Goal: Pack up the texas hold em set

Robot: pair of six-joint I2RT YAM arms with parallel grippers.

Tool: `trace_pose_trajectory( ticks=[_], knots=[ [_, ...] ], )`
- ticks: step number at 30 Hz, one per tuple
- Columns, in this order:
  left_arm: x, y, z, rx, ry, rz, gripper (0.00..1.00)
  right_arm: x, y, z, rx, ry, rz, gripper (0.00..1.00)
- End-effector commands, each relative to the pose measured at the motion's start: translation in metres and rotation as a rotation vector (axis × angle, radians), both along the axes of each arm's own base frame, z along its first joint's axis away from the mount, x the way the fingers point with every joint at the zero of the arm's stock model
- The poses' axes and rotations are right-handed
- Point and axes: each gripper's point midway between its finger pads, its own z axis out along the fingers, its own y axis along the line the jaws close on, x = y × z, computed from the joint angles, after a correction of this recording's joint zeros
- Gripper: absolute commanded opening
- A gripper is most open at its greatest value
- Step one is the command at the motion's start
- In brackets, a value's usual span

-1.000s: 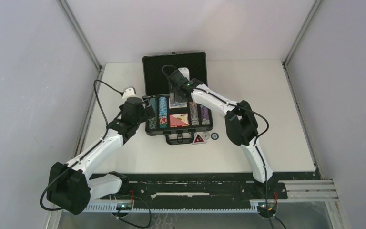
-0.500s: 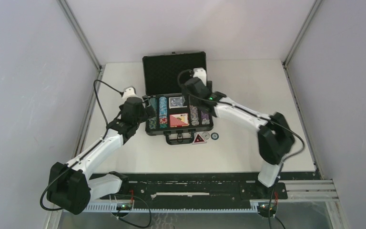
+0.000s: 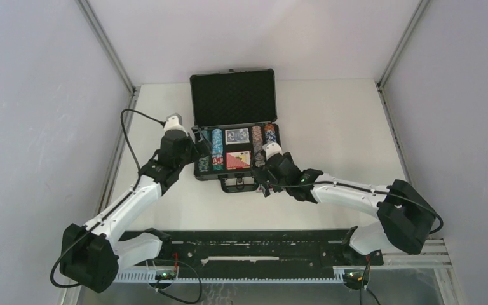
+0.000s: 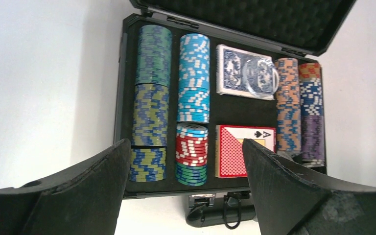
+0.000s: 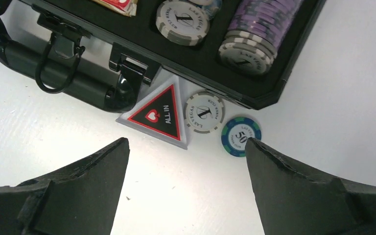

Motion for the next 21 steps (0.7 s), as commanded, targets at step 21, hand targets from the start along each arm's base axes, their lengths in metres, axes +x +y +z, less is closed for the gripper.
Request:
trace_pose_trajectory(
  ticks=[21],
  knots=[
    [-0.001,-0.006,0.002,-0.051,-0.022,-0.021,0.88,0.007,0.05,-0.05,0.007,0.026,0.085,0.87]
  ],
)
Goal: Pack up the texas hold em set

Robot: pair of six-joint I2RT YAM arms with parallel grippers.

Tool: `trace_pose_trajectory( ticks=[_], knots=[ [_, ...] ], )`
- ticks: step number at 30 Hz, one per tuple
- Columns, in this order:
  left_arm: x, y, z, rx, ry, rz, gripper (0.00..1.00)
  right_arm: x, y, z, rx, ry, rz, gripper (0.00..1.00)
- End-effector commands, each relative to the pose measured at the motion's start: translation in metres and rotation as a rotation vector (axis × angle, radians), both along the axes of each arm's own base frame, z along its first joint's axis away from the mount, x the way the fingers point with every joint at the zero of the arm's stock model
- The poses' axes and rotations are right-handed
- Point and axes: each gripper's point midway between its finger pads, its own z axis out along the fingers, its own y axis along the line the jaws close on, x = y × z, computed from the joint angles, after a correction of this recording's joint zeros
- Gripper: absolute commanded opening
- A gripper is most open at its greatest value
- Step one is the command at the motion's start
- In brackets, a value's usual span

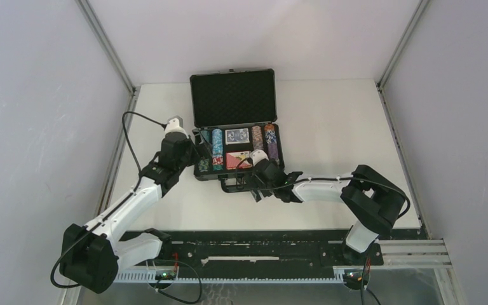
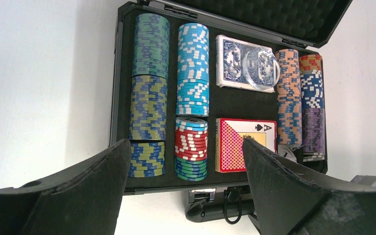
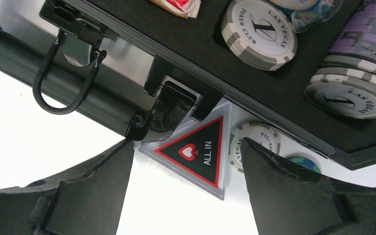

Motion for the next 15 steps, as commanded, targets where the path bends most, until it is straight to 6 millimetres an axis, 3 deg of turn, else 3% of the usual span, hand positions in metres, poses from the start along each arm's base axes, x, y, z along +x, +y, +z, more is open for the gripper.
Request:
trace_pose_trajectory(
  ticks=[1,15],
  knots=[
    [0.003,0.0,0.006,-0.019,-0.025,0.006,0.88,0.008,0.014,0.007,0.034,-0.028,-0.011,0.85],
    [0.002,-0.002,0.007,-0.027,-0.027,-0.003,0.88,0.006,-0.004,0.023,0.01,-0.034,-0.108,0.63]
  ],
)
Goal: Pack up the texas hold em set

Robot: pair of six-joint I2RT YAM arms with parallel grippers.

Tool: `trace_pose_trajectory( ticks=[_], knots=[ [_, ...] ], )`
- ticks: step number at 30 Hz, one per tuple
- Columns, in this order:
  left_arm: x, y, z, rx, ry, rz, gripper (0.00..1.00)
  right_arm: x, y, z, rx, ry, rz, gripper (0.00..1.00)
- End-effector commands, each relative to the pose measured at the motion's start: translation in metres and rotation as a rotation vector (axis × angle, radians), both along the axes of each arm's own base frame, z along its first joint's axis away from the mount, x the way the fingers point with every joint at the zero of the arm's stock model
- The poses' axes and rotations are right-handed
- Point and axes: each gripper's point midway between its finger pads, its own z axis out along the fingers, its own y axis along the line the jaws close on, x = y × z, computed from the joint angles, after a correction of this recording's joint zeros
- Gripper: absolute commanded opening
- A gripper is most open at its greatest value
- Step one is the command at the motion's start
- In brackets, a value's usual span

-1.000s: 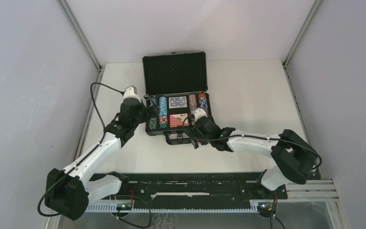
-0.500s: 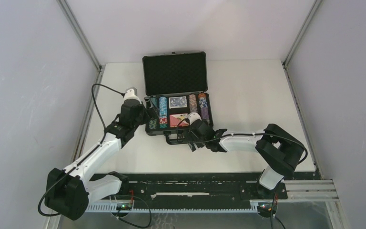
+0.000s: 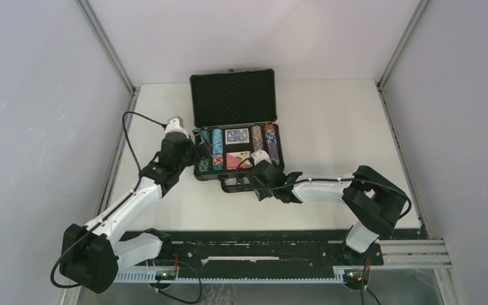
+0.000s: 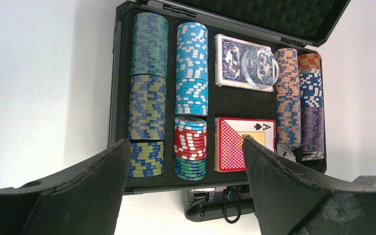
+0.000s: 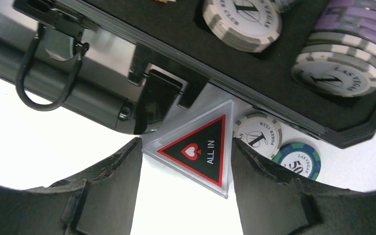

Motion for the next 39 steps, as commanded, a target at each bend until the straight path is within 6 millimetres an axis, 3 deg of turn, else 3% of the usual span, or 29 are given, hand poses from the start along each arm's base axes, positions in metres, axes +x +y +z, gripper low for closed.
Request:
trace_pose_trajectory(
  ticks=[1,17,25,33,39],
  knots=[
    [0.002,-0.002,0.007,-0.027,-0.029,0.0,0.88,0.008,0.001,0.025,0.028,-0.042,-0.063,0.62],
    [0.001,-0.003,0.007,-0.032,-0.032,-0.005,0.88,0.021,0.01,0.091,0.128,-0.109,-0.05,0.61],
    [0.002,-0.003,0.004,-0.029,-0.024,-0.005,0.88,0.055,0.031,0.119,0.16,-0.146,-0.019,0.61],
    [0.003,-0.002,0.003,-0.021,-0.021,-0.002,0.88,0.093,0.078,0.134,0.193,-0.153,0.049,0.62],
    [0.001,0.002,0.0,-0.007,-0.02,0.01,0.88,0.113,0.103,0.115,0.161,-0.134,0.071,0.64]
  ],
)
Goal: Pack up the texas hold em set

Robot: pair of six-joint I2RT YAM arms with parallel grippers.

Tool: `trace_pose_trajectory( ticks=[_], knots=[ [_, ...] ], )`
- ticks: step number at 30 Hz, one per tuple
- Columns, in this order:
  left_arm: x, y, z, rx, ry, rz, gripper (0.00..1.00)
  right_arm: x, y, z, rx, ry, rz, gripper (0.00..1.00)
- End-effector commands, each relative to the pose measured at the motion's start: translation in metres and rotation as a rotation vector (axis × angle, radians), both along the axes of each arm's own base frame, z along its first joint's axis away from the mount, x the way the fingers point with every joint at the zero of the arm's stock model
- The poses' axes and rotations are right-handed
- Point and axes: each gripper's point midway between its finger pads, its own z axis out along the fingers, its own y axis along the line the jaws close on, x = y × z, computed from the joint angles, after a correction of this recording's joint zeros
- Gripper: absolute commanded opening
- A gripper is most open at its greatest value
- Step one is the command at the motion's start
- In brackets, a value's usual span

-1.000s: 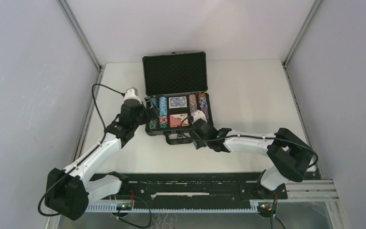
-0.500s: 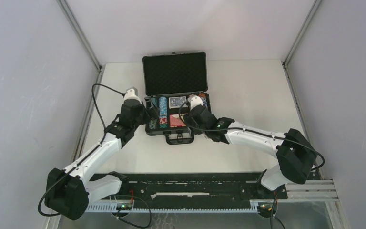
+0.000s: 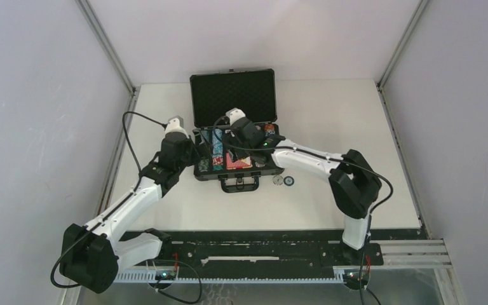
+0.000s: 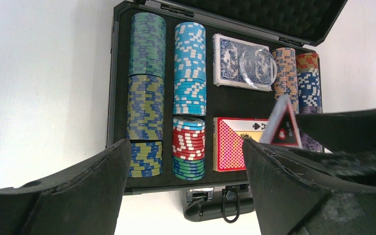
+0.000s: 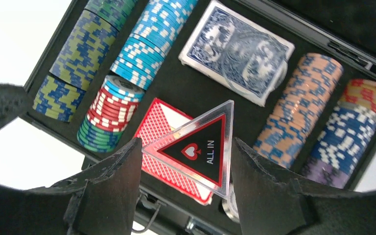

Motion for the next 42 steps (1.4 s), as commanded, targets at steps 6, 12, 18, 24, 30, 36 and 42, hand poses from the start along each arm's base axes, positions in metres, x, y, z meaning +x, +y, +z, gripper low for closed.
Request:
trace_pose_trajectory(
  ticks=[6,12,18,24,30,36,42],
  knots=[
    [0.002,0.004,-0.003,0.011,-0.009,0.018,0.88,0.03,0.029,-0.002,-0.02,-0.028,0.039,0.83],
    [0.003,0.004,-0.005,0.013,-0.004,0.016,0.88,0.045,0.005,0.042,0.0,-0.148,-0.064,0.92],
    [-0.001,0.026,0.003,0.09,-0.045,0.11,0.88,0.03,-0.07,0.062,0.081,-0.157,-0.26,0.91],
    [-0.008,0.019,0.018,0.08,-0.091,0.093,0.87,-0.016,-0.146,0.02,0.05,-0.081,-0.406,0.87],
    [-0.011,-0.002,0.023,0.054,-0.097,0.028,0.87,-0.053,-0.178,-0.026,0.092,0.036,-0.47,0.83],
    [-0.015,-0.015,0.022,0.041,-0.089,-0.018,0.87,-0.067,-0.186,-0.067,0.011,0.11,-0.51,0.8],
    [-0.014,-0.017,0.017,0.046,-0.072,-0.028,0.87,-0.073,-0.18,-0.093,-0.052,0.137,-0.507,0.76]
  ],
)
